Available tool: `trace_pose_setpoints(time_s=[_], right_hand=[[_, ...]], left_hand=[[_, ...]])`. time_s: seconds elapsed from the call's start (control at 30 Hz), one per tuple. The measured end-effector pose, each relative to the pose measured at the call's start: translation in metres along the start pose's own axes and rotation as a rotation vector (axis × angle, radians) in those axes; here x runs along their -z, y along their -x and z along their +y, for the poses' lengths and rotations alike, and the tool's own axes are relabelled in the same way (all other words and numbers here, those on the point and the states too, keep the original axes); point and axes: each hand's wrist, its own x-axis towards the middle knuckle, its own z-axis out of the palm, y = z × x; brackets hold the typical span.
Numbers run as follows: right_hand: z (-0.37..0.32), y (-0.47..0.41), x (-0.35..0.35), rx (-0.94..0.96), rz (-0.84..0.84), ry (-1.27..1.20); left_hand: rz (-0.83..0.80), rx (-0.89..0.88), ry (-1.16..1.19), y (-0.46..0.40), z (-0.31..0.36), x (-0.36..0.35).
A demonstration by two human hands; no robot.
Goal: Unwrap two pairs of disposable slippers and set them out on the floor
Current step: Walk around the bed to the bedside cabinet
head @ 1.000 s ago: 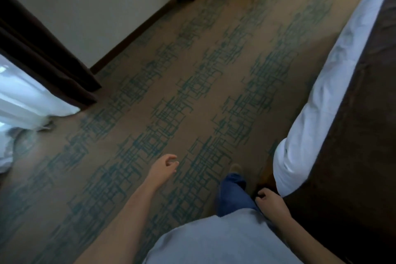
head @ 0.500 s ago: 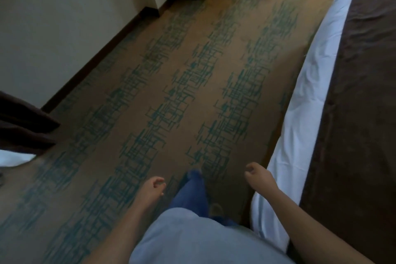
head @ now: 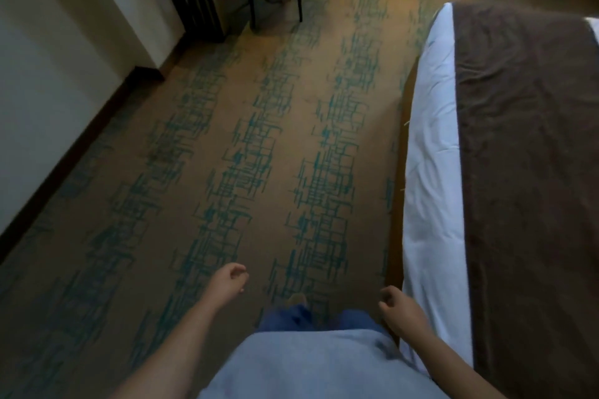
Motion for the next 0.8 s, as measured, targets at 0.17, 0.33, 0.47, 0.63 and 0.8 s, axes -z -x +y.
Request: trace_pose_setpoints(time_s=[0.17,0.33,0.47,0.63,0.8], right_hand=[[-0.015,-0.048,0.040,-0.103,0.065,-0.179],[-0.036,-0.132,0.097,-0.099,0.028,-0.183],[-0.066,-0.213,0.183,-0.075,0.047,-0.150],[-0.116,-0.297,0.289,0.006,0.069,-0.131],[-0.168,-0.369,0.362,0.030,0.084,-0.133]], left_hand=[[0.014,-0.126,-0.043,-0.076,0.117,0.014],[-0.009,-0.124,-0.035,-0.144,0.196,-0.009],[-0.034,-0.064,-0.043,-0.184,0.253,-0.032],[-0.015,-0.001,-0.030,-0.226,0.320,-0.049],[0.006,-0.002,-0.086,-0.271,0.376,-0.065]])
